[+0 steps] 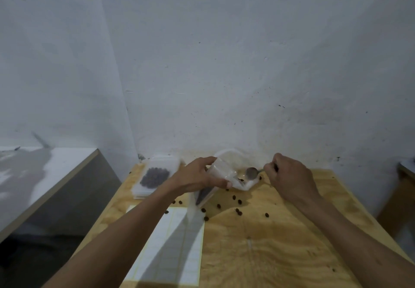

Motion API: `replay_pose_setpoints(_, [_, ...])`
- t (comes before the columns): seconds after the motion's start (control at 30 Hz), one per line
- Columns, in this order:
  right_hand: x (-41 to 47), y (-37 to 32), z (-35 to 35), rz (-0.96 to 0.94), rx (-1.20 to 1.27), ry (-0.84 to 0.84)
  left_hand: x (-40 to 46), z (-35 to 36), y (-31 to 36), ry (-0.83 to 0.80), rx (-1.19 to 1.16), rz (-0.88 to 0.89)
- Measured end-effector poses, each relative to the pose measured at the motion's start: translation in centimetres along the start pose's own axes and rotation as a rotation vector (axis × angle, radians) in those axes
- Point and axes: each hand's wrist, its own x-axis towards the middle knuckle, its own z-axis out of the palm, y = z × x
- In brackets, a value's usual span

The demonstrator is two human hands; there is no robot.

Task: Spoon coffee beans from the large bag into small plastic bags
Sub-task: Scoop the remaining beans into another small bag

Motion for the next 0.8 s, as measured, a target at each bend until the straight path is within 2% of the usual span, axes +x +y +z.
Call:
replay_pose_setpoints(0.1, [-0.6,-0.6,0.7,0.009,-0.1,-0.077,0.2,0.8,0.0,-0.041,0.094,-0.031])
replay_pose_setpoints(0.27, [-0.9,-2.1,0.8,0.116,-0.04,-0.109,1.4,2.6,0.7,-0.109,0.134,-0.074])
replay_pose_setpoints(0.43, [-1.3,-2.2,0.7,0.167,-0.009,-0.175,3.7,4.4,1.4,-0.015,0.202,-0.158])
replay_pose_setpoints(0.53, [-1.6,-1.6,0.4,0.192,-0.003,-0.231,4.1,4.6,1.3,0.079,0.098,-0.153])
replay_pose_setpoints(0.63, [-1.6,-0.8,0.7,0.277,0.088,-0.277,3.9,4.1,1.5,0.101,0.056,-0.069])
replay_pose_setpoints(0.8, [-1.9,-0.1,1.6,0.558,0.393,-0.298,3.4,3.7,2.2,0.023,0.122,0.002])
